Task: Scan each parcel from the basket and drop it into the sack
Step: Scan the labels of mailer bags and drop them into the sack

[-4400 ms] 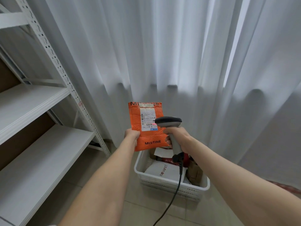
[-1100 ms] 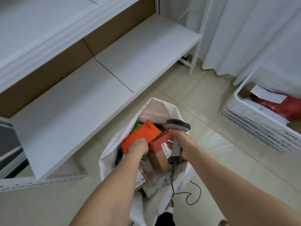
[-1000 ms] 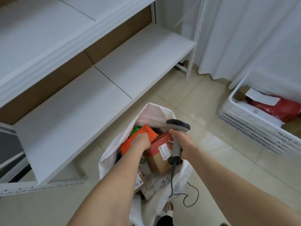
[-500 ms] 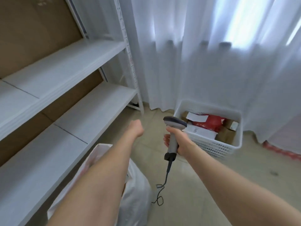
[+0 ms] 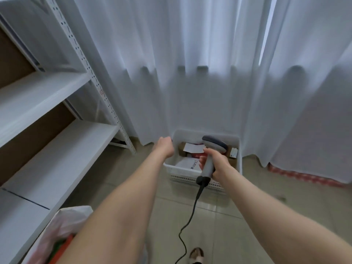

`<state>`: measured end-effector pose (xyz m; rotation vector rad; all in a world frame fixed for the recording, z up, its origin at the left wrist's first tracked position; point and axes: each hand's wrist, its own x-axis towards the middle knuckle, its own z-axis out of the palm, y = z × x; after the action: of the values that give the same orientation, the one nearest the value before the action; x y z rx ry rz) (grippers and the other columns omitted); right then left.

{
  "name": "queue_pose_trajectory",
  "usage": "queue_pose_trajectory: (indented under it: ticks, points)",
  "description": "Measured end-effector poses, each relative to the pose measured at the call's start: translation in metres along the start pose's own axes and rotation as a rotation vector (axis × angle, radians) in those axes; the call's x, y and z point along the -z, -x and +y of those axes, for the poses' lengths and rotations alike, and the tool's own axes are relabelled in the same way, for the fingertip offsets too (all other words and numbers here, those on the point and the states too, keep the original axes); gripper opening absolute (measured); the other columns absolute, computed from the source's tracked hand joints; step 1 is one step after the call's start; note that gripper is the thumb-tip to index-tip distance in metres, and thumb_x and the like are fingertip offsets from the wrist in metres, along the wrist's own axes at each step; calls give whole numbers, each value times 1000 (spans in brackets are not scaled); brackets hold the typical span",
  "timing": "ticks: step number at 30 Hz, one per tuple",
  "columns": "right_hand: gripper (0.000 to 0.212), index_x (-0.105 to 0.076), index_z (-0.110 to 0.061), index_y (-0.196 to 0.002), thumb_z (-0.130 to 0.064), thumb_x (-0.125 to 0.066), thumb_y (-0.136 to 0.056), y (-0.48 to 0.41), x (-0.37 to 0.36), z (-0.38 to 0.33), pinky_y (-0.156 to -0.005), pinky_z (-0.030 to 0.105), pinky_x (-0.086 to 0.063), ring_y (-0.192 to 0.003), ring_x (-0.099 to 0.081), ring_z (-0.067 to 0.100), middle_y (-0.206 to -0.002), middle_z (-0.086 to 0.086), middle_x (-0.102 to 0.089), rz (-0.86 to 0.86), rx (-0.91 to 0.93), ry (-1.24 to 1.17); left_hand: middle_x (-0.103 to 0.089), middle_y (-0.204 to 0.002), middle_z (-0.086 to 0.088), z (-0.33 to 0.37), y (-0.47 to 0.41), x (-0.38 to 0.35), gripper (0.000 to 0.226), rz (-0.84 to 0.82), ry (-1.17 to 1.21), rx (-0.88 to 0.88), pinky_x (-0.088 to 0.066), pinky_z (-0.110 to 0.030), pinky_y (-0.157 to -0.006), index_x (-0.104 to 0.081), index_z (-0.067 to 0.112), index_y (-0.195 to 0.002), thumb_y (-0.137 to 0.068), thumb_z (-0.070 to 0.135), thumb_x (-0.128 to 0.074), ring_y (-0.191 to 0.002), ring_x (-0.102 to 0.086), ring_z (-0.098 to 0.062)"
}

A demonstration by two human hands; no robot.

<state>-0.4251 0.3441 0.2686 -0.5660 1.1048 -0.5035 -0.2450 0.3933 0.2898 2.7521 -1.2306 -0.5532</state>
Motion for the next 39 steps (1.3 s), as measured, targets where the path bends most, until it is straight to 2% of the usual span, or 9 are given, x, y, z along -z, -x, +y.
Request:
queue_pose_trajectory:
  ticks: [4, 9, 13, 21, 28, 32, 36, 39]
  points:
    - [18, -64, 0, -96, -16, -70, -88, -61, -2, -33, -65, 33, -56, -66, -62, 21, -75, 11, -65, 24, -16, -16, -45, -135, -12, 22, -70, -11, 40, -52, -7, -28, -42, -37, -96, -51, 11, -131, -91, 10, -47, -121, -50, -32]
    - [26, -64, -1, -106, -17, -71, -87, -151, -14, -77, -60, 31, -57, -66, -64, 21, -77, 11, -66, 65, -41, -9, -44, -136, -13, 47, -174, -24, 44, -123, -44, -61, -41, -38, -99, -48, 9, -135, -92, 4, -42, -124, -47, -31]
    - [21, -64, -3, -102, -17, -70, -88, -216, -15, -106, -54, 29, -56, -61, -64, 19, -74, 10, -65, 99, -71, -26, -43, -138, -14, 70, -248, -41, 44, -179, -64, -76, -41, -39, -102, -47, 8, -135, -92, 3, -40, -125, -46, -32]
    - [23, -66, -2, -100, -20, -72, -87, -357, 12, -131, -58, 31, -55, -66, -65, 20, -74, 10, -68, 196, -164, -17, -39, -143, -12, 107, -366, -122, 50, -334, -70, -94, -39, -40, -107, -45, 12, -140, -91, 0, -43, -129, -44, -31]
    - [30, -66, -2, -107, -21, -74, -85, -503, 41, -106, -57, 32, -55, -66, -66, 21, -79, 12, -69, 243, -249, 26, -38, -144, -11, 113, -466, -238, 51, -446, -70, -120, -42, -37, -104, -46, 13, -139, -89, 1, -47, -125, -48, -29]
    - [30, -63, 2, -103, -20, -74, -85, -584, 55, -76, -60, 34, -57, -64, -65, 23, -74, 14, -67, 275, -264, 26, -37, -143, -10, 108, -516, -322, 52, -526, -97, -129, -46, -41, -99, -45, 18, -140, -90, 8, -49, -123, -48, -29]
    - [30, -60, 2, -105, -17, -73, -86, -654, 73, -39, -56, 33, -57, -60, -63, 22, -73, 14, -64, 275, -280, -1, -40, -139, -9, 107, -560, -402, 51, -570, -83, -172, -47, -41, -97, -48, 24, -139, -89, 15, -53, -122, -49, -29]
    - [27, -60, 1, -101, -17, -73, -86, -696, 86, -13, -56, 32, -58, -57, -62, 21, -71, 13, -63, 258, -299, -10, -34, -143, -10, 103, -588, -455, 52, -603, -67, -158, -44, -39, -100, -46, 29, -139, -89, 16, -54, -131, -42, -26]
